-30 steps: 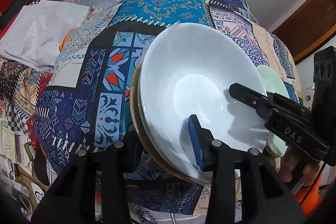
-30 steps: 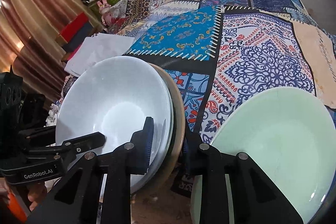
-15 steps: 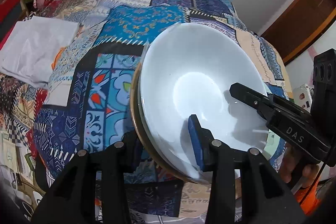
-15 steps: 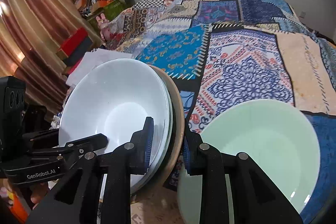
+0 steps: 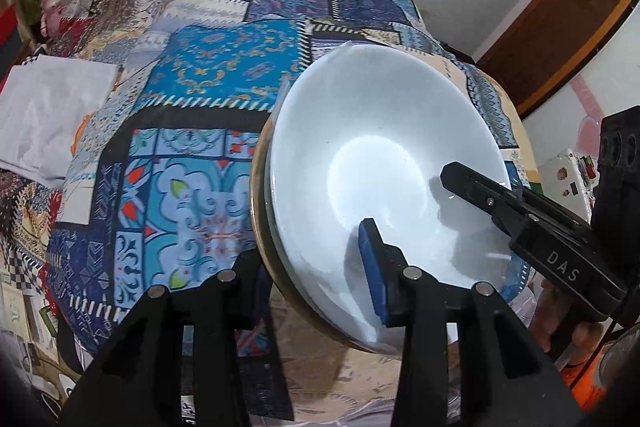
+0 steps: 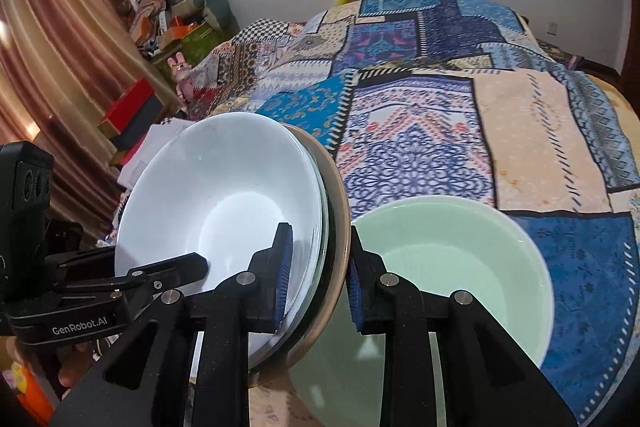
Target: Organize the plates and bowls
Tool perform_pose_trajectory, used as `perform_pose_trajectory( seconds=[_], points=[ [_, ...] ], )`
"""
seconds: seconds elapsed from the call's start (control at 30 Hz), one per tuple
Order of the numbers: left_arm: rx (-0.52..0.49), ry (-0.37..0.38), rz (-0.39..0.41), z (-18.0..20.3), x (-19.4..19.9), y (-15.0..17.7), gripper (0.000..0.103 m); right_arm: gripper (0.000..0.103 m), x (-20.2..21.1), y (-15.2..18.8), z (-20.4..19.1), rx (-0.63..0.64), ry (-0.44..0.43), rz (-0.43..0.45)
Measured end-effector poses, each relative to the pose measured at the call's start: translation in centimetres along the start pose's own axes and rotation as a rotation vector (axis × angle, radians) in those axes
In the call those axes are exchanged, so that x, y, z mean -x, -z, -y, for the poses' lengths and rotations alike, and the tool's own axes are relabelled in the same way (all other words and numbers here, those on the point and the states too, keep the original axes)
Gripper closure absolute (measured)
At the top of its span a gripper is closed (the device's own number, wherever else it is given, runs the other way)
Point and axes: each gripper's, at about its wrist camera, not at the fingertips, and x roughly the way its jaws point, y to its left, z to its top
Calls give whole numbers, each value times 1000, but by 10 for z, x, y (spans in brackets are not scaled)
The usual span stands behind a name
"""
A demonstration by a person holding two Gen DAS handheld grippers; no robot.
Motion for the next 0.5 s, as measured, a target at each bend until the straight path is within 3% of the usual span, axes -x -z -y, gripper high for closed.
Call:
perform_pose_trajectory(
  seconds=[0.5],
  points=[
    [-79,29,-24,55,-17,-3,62,80,35,9,46,-54,40,37]
  ],
)
